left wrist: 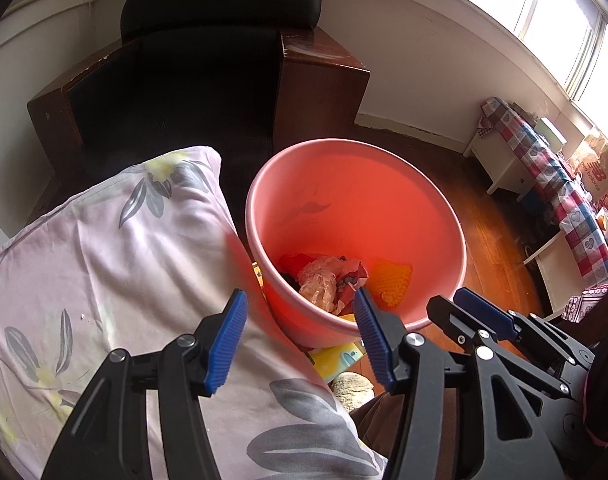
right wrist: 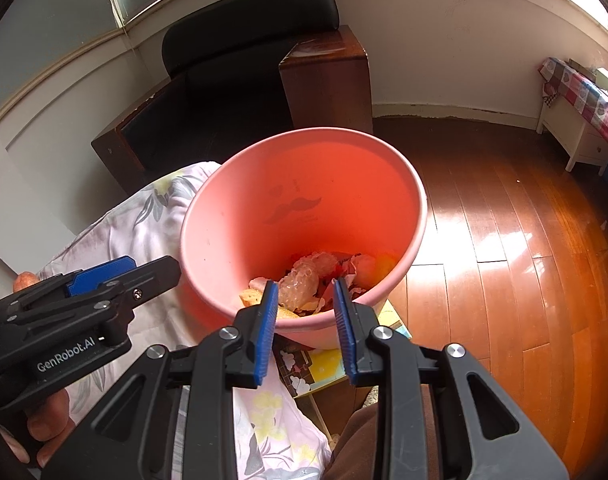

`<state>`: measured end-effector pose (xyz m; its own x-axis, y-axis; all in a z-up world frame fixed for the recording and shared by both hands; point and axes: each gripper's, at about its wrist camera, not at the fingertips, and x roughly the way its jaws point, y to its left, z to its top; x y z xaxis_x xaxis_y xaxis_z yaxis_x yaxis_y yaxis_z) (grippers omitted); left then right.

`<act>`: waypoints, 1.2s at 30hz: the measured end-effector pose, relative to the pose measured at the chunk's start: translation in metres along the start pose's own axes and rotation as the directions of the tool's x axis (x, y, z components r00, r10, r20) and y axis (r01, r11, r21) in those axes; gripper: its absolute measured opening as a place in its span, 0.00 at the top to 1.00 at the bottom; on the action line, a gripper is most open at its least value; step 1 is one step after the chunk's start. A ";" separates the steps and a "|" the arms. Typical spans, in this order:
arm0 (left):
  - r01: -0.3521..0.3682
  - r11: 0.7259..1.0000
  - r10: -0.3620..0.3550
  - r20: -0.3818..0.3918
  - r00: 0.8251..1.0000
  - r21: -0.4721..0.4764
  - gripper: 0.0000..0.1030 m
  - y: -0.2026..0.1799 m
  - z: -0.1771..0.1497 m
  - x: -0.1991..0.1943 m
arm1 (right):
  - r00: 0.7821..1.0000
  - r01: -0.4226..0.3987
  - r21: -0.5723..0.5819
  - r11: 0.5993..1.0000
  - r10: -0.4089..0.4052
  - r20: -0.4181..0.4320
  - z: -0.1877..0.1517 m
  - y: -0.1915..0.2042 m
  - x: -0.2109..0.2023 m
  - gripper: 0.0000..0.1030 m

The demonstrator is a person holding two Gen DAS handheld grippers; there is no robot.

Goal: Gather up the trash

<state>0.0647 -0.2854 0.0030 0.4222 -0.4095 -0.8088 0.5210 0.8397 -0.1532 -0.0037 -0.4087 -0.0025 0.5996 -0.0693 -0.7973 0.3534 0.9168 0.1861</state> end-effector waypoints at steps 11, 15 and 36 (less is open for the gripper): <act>-0.090 0.994 0.095 0.091 0.991 -0.054 0.49 0.026 -0.030 -0.044 | 0.995 -0.091 -0.011 0.996 0.091 0.039 -0.016 0.030 -0.016 0.59; -0.119 0.989 0.127 0.100 0.987 -0.087 0.52 0.040 -0.044 -0.057 | 0.993 -0.114 -0.042 0.993 0.115 0.026 -0.026 0.046 -0.018 0.59; -0.231 0.947 0.257 0.093 0.962 -0.224 0.57 0.101 -0.112 -0.091 | 0.978 -0.203 -0.160 0.966 0.207 0.009 -0.064 0.110 -0.024 0.59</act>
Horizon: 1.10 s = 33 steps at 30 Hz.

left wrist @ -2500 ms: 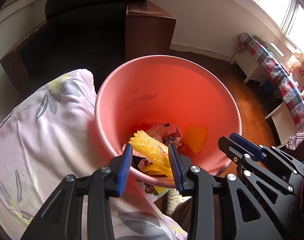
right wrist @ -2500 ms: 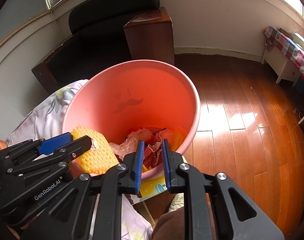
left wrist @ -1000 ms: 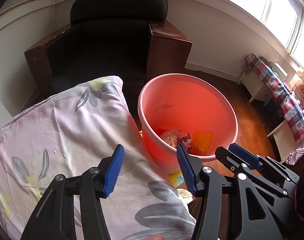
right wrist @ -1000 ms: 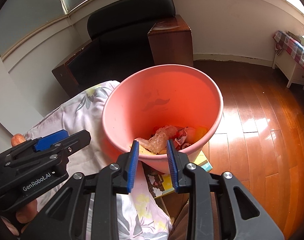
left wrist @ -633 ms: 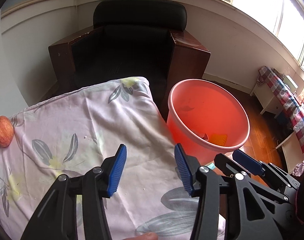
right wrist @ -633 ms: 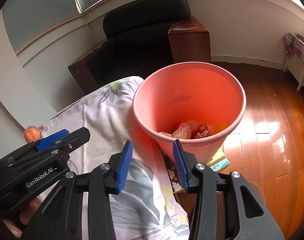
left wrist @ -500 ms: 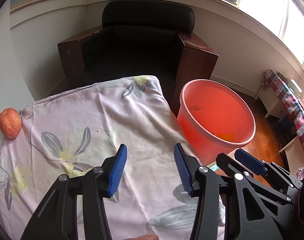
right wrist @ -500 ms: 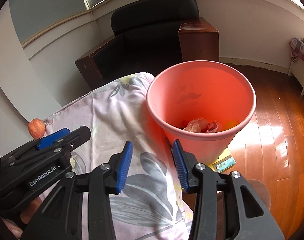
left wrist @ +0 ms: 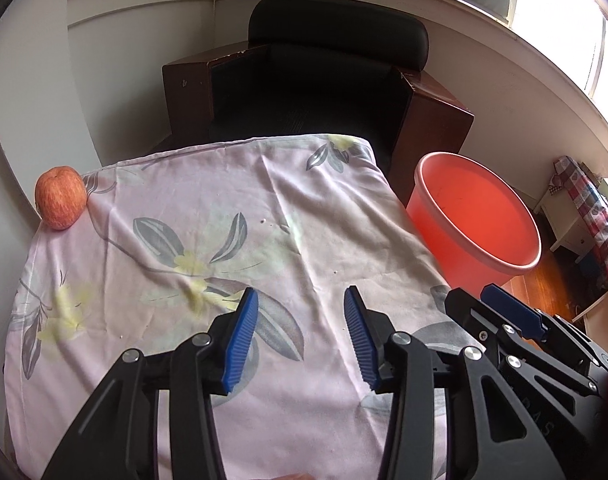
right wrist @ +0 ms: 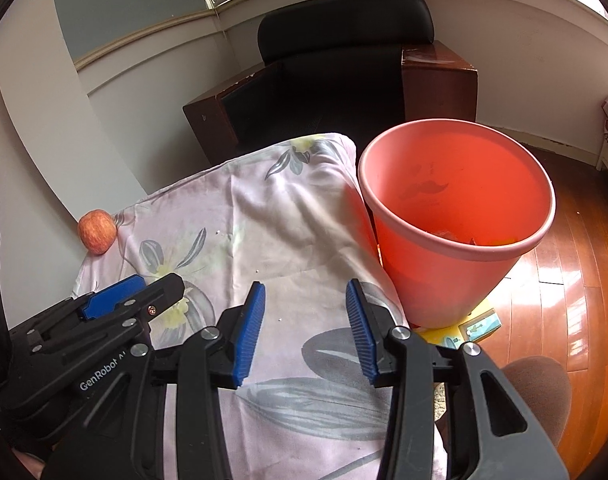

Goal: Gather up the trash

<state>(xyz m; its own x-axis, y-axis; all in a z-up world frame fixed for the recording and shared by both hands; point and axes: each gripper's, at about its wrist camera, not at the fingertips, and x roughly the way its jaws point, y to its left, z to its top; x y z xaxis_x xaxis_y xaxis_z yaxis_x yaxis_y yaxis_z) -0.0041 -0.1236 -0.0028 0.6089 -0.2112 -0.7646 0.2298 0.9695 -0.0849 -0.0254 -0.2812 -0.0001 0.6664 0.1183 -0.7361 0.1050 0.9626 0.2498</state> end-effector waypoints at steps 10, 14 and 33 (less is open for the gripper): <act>-0.017 1.000 0.017 -0.006 1.000 -0.020 0.57 0.005 -0.005 0.001 | 1.000 -0.007 -0.013 1.000 0.007 0.003 -0.001 0.008 0.002 0.59; -0.016 1.000 0.016 -0.011 1.000 -0.016 0.58 0.004 -0.006 0.002 | 1.000 -0.005 -0.004 1.000 0.005 0.004 0.000 0.006 0.002 0.59; -0.013 1.000 0.013 -0.017 1.000 -0.020 0.58 0.005 -0.007 0.005 | 1.000 -0.003 -0.004 1.000 0.003 0.008 0.001 0.006 0.003 0.59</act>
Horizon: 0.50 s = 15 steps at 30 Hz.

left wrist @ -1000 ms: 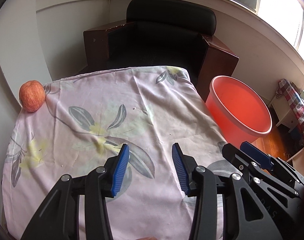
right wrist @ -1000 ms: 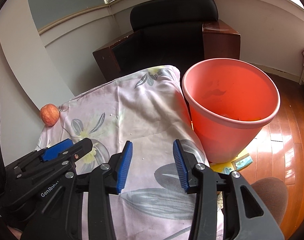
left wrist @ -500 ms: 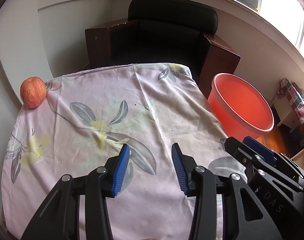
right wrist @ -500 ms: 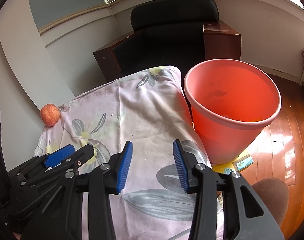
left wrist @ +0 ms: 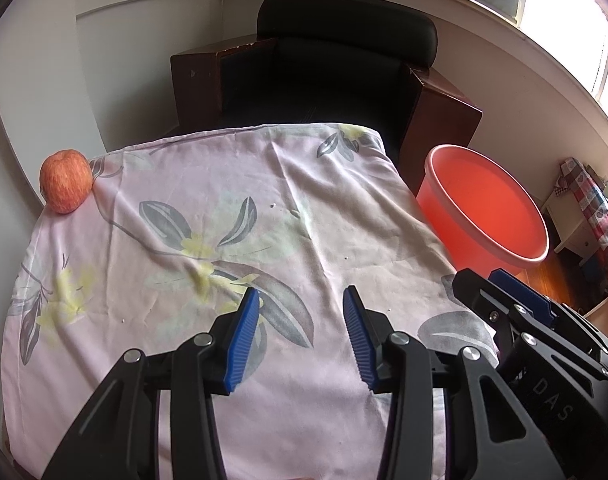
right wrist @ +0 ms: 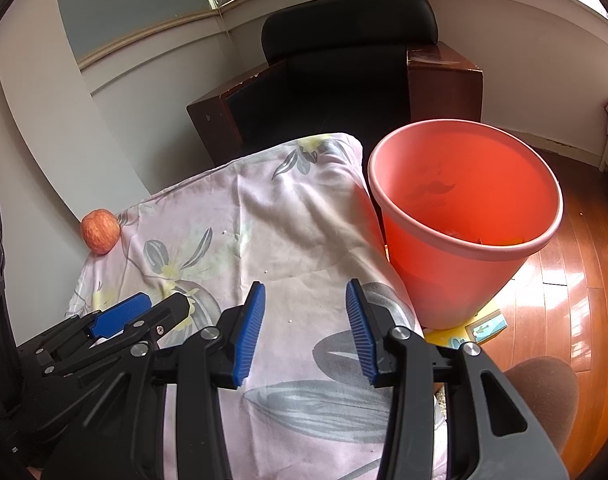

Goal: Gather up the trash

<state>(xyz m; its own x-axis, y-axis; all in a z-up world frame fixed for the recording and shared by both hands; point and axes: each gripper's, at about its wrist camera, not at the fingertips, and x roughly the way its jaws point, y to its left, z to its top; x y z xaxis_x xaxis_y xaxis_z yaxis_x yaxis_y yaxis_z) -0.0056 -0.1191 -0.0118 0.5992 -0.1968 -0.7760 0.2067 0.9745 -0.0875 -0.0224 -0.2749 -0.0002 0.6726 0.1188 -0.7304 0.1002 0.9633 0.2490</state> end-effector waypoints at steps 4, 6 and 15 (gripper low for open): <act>0.001 1.000 -0.001 -0.001 1.000 0.002 0.58 0.000 -0.001 0.001 | 1.000 0.000 0.004 1.000 0.000 0.006 0.000 -0.001 -0.001 0.59; 0.001 1.000 -0.001 -0.002 1.000 -0.001 0.58 0.000 -0.002 0.001 | 1.000 0.003 0.006 1.000 -0.004 0.027 0.000 -0.001 -0.004 0.59; 0.002 1.000 -0.002 0.005 1.000 -0.011 0.58 0.001 -0.002 0.000 | 0.992 0.042 -0.051 0.998 -0.036 0.120 0.001 0.007 -0.018 0.59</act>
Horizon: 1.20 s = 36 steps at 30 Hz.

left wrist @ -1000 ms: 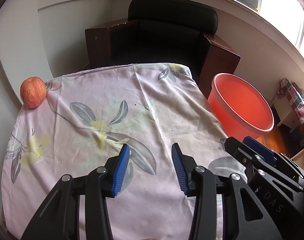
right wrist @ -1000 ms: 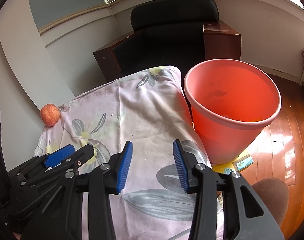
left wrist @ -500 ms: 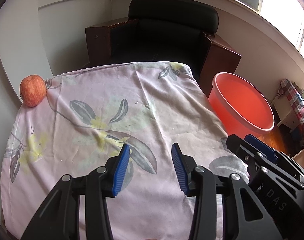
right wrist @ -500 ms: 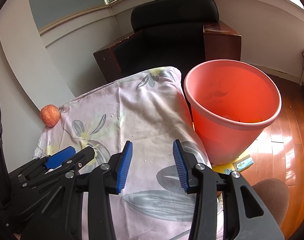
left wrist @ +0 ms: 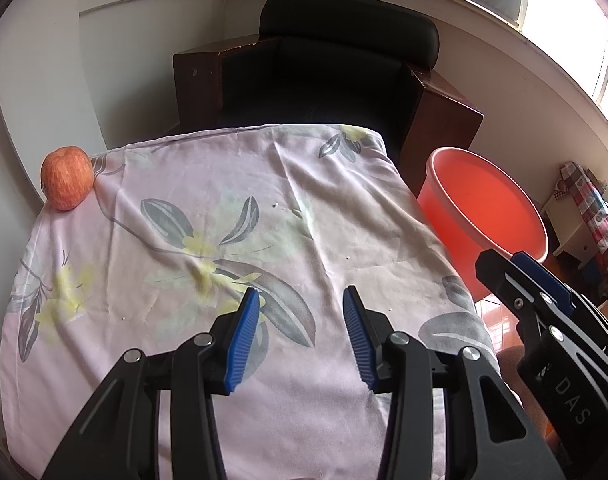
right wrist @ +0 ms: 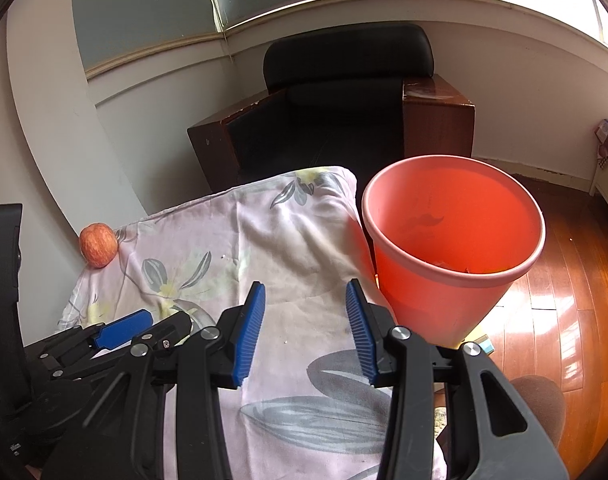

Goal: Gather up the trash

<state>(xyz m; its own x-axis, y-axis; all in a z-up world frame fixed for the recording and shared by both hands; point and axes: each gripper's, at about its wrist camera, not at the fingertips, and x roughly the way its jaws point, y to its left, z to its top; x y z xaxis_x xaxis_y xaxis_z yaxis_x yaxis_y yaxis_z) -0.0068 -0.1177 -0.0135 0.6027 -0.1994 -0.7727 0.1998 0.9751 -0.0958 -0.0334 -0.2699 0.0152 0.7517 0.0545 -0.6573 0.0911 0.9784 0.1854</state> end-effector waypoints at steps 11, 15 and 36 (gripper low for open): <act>0.001 1.000 -0.001 0.003 1.000 -0.004 0.58 0.001 0.000 -0.002 | 1.000 -0.002 0.001 1.000 0.002 0.002 0.000 0.002 -0.001 0.59; 0.001 1.000 -0.001 0.004 1.000 -0.002 0.58 0.001 0.000 -0.003 | 1.000 -0.002 -0.002 1.000 0.002 0.001 0.000 0.001 -0.002 0.59; -0.001 1.000 0.001 0.005 1.000 -0.004 0.58 0.001 0.000 -0.006 | 1.000 -0.015 0.009 1.000 0.015 -0.014 0.000 0.000 -0.001 0.59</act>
<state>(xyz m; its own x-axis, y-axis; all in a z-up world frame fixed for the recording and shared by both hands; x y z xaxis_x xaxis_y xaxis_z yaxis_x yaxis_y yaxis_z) -0.0098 -0.1160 -0.0091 0.6068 -0.1991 -0.7695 0.1966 0.9756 -0.0974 -0.0340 -0.2699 0.0156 0.7438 0.0716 -0.6645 0.0861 0.9757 0.2016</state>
